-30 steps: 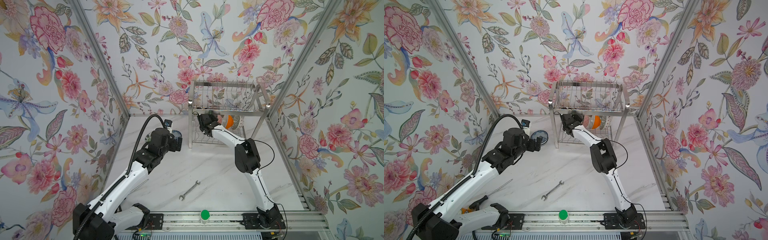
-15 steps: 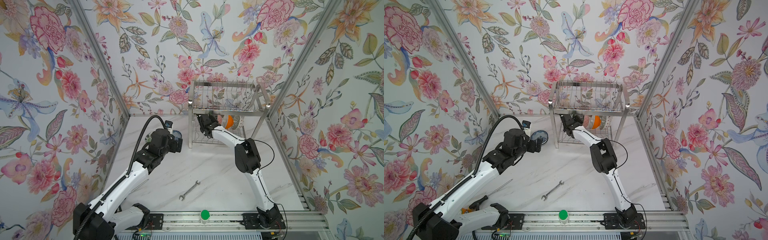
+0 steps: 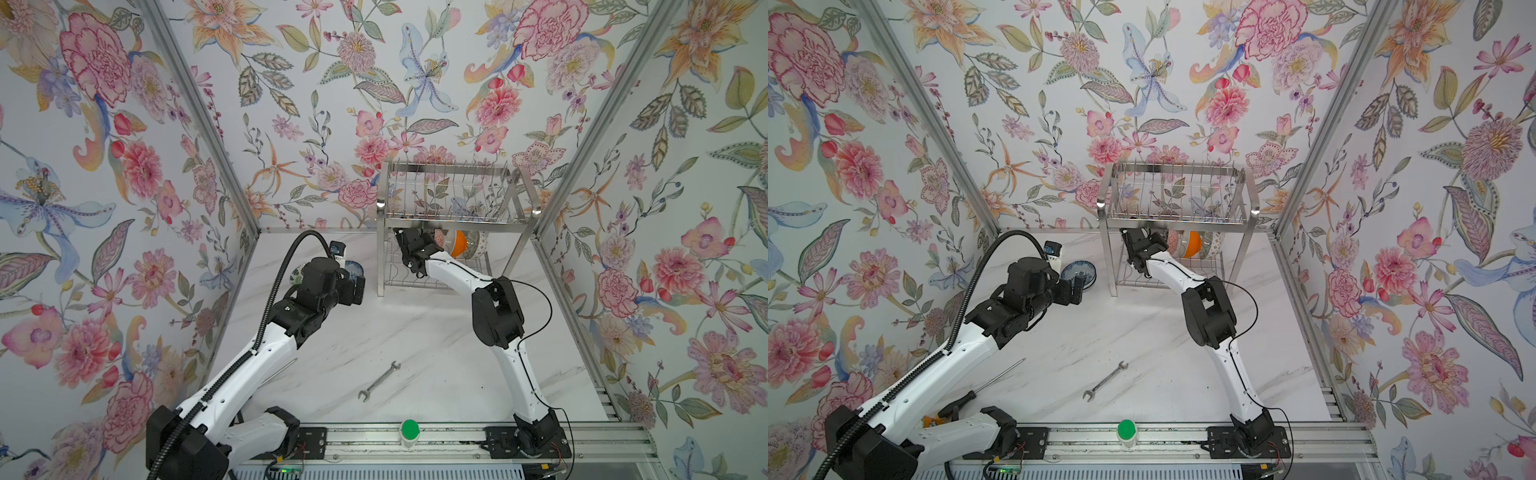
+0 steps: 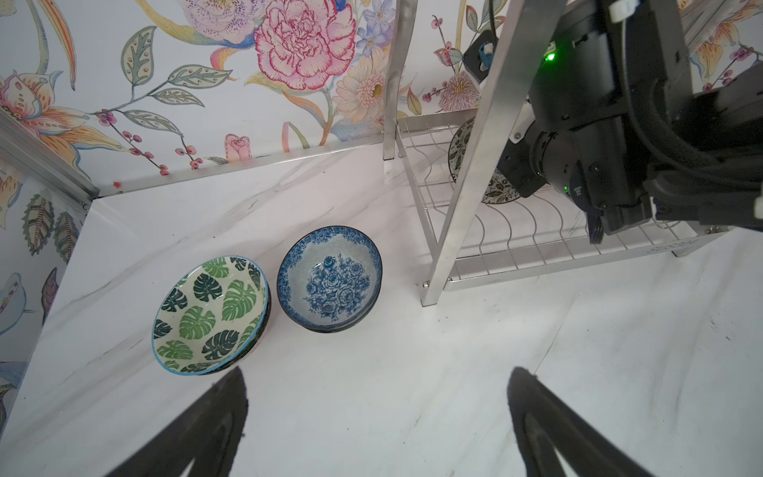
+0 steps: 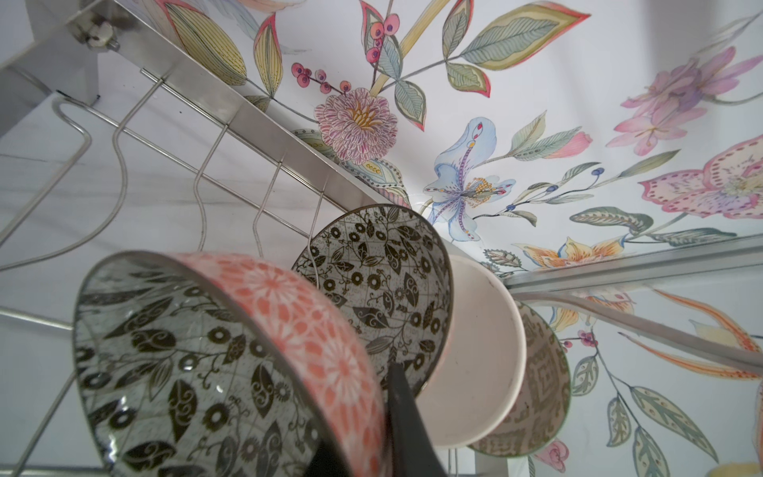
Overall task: Load bowls into a dish rack
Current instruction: Place the bowl in the dish rack.
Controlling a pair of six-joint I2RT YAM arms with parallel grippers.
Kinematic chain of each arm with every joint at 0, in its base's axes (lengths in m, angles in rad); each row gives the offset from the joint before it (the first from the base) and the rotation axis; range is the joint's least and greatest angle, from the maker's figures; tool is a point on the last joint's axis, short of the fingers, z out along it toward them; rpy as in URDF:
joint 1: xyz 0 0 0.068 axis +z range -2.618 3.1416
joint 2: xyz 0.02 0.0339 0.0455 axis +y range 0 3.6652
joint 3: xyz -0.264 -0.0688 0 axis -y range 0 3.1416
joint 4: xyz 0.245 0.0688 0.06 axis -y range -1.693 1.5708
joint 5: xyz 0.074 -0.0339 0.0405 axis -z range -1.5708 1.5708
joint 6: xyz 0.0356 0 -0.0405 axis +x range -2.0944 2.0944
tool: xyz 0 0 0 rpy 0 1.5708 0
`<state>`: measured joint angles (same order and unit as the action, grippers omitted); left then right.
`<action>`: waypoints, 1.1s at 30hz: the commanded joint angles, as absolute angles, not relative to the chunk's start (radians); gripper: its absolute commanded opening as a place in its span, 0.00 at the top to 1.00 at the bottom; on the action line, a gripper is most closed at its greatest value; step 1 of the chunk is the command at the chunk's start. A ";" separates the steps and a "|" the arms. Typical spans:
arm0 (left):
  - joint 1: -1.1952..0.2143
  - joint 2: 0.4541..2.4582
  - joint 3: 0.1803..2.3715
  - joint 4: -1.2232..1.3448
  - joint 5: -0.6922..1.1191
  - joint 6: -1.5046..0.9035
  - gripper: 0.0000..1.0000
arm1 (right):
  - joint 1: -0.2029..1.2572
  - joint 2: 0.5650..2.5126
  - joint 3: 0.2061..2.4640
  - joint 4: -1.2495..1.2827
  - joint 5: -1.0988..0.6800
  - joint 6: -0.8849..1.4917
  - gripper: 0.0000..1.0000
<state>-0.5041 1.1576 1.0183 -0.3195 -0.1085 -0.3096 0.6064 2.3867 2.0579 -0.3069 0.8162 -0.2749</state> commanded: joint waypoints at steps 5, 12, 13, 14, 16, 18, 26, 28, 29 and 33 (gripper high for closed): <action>-0.496 1.167 1.017 -0.306 -0.091 -0.300 0.01 | 0.612 2.322 2.091 -0.362 0.817 -0.156 1.00; -0.495 1.170 1.020 -0.305 -0.088 -0.299 0.01 | 0.609 2.307 2.077 -0.380 0.808 -0.098 1.00; -0.496 1.170 1.020 -0.305 -0.087 -0.299 0.01 | 0.609 2.307 2.078 -0.379 0.811 -0.092 1.00; -0.495 1.169 1.019 -0.304 -0.086 -0.301 0.01 | 0.609 2.308 2.080 -0.379 0.816 -0.085 1.00; -0.495 1.169 1.017 -0.305 -0.087 -0.301 0.01 | 0.609 2.309 2.090 -0.379 0.822 -0.070 1.00; -0.495 1.166 1.013 -0.304 -0.087 -0.302 0.01 | 0.611 2.315 2.106 -0.379 0.831 -0.059 1.00; -0.495 1.158 1.002 -0.301 -0.088 -0.306 0.01 | 0.618 2.363 2.179 -0.375 0.902 -0.036 1.00; -0.496 1.160 1.000 -0.298 -0.088 -0.307 0.01 | 0.621 2.374 2.189 -0.367 0.916 -0.035 1.00; -0.496 1.160 0.999 -0.298 -0.086 -0.305 0.01 | 0.623 2.380 2.195 -0.367 0.924 -0.035 1.00; -0.495 1.163 0.996 -0.291 -0.083 -0.305 0.01 | 0.629 2.412 2.225 -0.367 0.961 -0.038 1.00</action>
<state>-0.5041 1.1614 1.0061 -0.3092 -0.1040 -0.3096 0.6193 2.3909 2.1731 -0.4004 0.8978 -0.0624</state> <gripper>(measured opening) 0.993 0.115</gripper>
